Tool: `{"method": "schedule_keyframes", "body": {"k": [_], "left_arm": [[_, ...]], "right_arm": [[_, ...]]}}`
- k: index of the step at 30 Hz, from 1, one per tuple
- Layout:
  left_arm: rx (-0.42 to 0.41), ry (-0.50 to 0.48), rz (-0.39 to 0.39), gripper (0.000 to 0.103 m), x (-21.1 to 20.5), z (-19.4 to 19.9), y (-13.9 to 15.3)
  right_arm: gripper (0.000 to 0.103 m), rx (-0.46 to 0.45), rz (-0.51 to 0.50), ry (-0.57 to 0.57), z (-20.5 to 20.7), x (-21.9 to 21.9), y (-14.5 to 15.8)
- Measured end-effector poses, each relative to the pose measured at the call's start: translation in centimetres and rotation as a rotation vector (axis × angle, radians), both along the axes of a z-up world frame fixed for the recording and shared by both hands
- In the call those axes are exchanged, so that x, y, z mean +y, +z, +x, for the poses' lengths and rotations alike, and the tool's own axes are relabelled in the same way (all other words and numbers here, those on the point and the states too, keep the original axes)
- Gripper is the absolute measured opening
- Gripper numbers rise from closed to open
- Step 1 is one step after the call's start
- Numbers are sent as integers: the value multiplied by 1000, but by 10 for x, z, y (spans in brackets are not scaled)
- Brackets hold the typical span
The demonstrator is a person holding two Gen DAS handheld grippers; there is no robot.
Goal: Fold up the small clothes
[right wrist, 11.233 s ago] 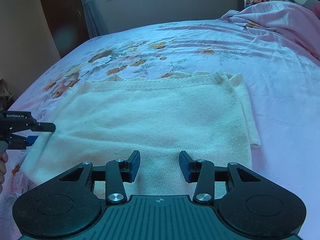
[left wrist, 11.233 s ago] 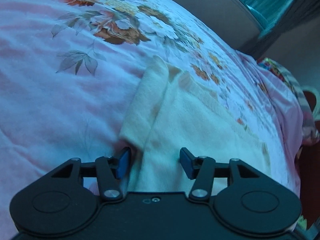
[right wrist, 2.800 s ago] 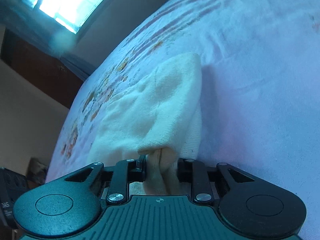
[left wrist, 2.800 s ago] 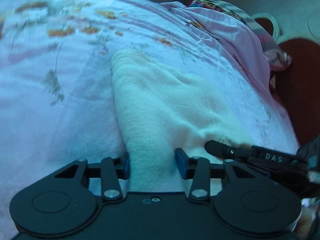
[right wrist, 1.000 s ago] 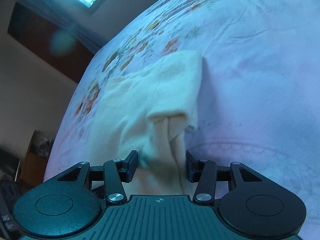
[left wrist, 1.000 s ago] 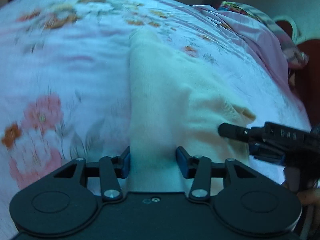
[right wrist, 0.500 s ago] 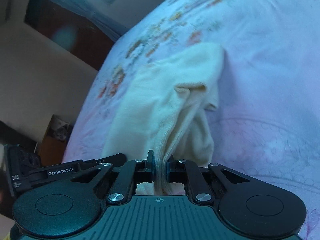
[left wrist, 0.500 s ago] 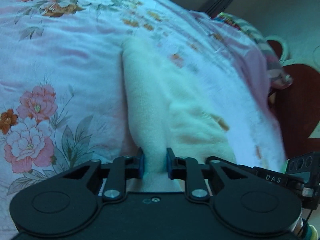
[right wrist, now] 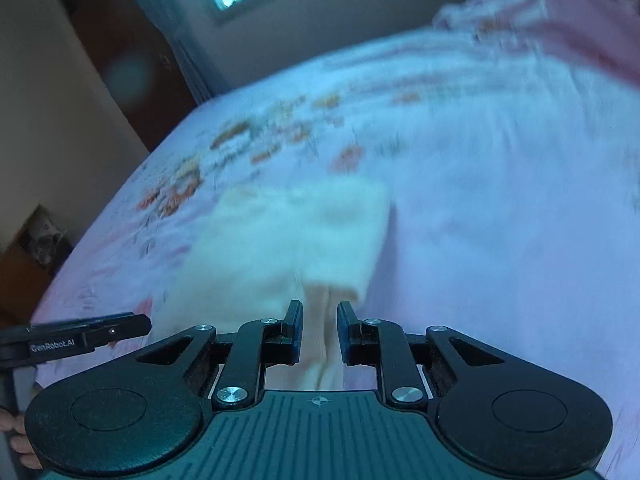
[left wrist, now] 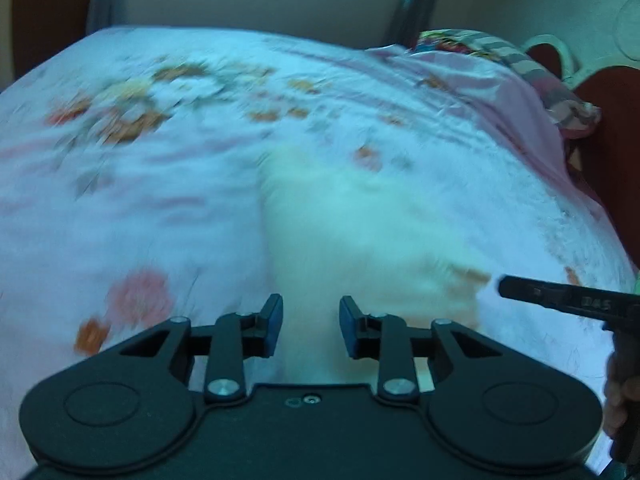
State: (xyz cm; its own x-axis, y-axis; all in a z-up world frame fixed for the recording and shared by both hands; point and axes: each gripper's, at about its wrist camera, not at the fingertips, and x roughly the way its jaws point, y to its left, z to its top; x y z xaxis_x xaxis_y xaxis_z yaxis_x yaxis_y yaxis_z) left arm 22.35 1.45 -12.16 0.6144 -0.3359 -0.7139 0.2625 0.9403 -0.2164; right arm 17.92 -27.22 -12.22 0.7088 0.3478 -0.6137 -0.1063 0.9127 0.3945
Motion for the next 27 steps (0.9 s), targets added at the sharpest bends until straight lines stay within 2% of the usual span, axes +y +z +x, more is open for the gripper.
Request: {"method": "schedule_keyframes", "body": {"k": [3,7,11,15,17,19,20,22,24,25,27], "left_arm": [[2,-25,4,28,-22,25,-6],[47,4,47,28,-32,56,-36],[44,36,37,29,-27,67,-46],[44,42,64,29,-33,68,-44],[33,37,70,32,-34,59,-36],[25,31,62,44,-34,44,-32],[18,32,60,48,-34,34,-31],[-6,20,79,53,-36,12,-33],[-25,5,116,54,-41,-5,-38],[-22,-3,128,54,-43,-11,-41],[-8,-6,136,54,-45,-18,-42]], "right_arm": [[18,-22,-15,41,24,19,1],[18,-13,-88,50,58,40,-18],[18,79,-138,37,91,39,-58],[18,106,-118,10,103,37,-59],[18,89,-77,3,91,31,-46],[18,31,-27,-6,66,26,-30],[18,4,-24,-10,51,26,-26],[18,-18,-51,14,23,31,-26],[18,-28,-90,33,1,37,-31],[18,-20,-116,51,-7,42,-37],[18,52,-161,70,-11,50,-56]]}}
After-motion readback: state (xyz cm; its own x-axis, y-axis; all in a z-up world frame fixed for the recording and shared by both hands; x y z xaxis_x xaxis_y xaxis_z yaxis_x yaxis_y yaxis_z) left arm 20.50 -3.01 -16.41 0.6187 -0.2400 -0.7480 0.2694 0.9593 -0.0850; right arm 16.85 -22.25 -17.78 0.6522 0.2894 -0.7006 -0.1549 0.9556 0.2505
